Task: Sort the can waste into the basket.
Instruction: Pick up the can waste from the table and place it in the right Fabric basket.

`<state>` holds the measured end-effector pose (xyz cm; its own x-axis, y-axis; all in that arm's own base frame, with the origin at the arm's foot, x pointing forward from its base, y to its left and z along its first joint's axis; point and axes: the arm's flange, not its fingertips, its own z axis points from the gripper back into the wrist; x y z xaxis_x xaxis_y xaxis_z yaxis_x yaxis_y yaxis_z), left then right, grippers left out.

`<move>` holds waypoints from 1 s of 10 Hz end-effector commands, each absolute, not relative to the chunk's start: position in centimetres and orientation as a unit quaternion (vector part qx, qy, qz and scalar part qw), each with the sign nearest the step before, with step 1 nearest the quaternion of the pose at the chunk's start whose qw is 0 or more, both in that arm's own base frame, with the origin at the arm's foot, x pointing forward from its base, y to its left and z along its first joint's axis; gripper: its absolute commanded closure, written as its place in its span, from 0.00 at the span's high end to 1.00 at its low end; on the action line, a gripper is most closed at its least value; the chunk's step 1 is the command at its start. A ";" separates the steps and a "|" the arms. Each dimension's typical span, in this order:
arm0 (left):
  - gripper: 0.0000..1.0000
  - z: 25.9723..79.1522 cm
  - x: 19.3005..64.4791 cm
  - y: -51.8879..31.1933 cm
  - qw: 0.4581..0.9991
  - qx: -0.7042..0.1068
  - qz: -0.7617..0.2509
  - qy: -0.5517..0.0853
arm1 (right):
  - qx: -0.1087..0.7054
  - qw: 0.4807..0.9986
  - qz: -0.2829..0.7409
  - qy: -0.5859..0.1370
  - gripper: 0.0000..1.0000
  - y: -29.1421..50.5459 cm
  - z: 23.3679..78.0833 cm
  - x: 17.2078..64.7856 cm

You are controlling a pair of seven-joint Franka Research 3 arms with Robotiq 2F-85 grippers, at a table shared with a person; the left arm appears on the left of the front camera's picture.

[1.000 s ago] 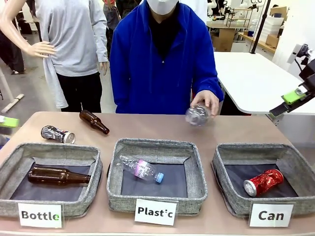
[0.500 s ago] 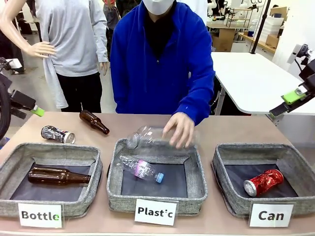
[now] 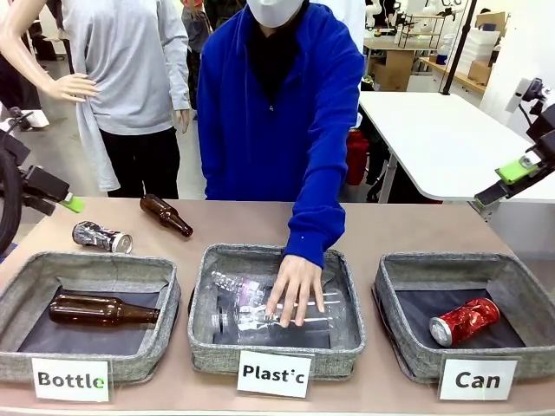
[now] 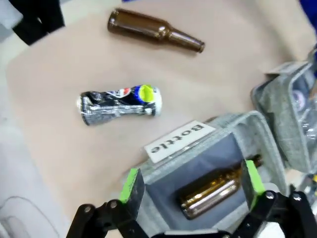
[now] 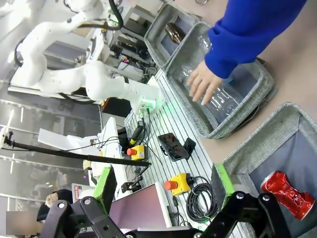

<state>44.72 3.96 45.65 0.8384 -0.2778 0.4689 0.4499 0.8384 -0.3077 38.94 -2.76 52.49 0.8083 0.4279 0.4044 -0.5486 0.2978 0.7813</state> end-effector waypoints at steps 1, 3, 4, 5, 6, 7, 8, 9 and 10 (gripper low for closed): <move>1.00 45.4 49.7 4.4 0.936 -0.151 -0.292 -0.128 | 0.506 0.802 0.312 -0.058 1.00 -3.1 52.7 38.9; 1.00 44.2 52.6 4.3 0.918 -0.129 -0.354 -0.121 | 0.506 0.802 0.312 -0.058 1.00 -3.1 52.7 38.9; 1.00 44.0 53.6 4.4 0.909 -0.145 -0.367 -0.133 | 0.506 0.802 0.312 -0.058 1.00 -3.1 52.7 38.9; 1.00 43.6 54.6 4.3 0.901 -0.147 -0.381 -0.146 | 0.506 0.802 0.312 -0.058 1.00 -3.1 52.7 38.9; 1.00 43.0 55.2 4.0 0.895 -0.131 -0.394 -0.165 | 0.506 0.802 0.312 -0.058 1.00 -3.1 52.7 38.9; 1.00 42.6 55.3 3.5 0.881 -0.123 -0.428 -0.159 | 0.506 0.802 0.312 -0.058 1.00 -3.1 52.7 38.9; 1.00 42.3 55.5 3.1 0.881 -0.108 -0.439 -0.139 | 0.506 0.802 0.312 -0.058 1.00 -3.1 52.7 38.9; 1.00 42.3 56.2 3.0 0.894 -0.108 -0.413 -0.135 | 0.506 0.802 0.312 -0.058 1.00 -3.1 52.7 38.9; 1.00 42.3 56.5 3.0 0.911 -0.103 -0.376 -0.135 | 0.506 0.802 0.312 -0.058 1.00 -3.1 52.7 38.9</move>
<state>55.83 2.71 41.99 0.6268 -0.7004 0.3415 0.7634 0.6397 -0.0895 38.96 -2.75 52.49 0.8082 0.4282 0.4042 -0.5485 0.2977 0.7814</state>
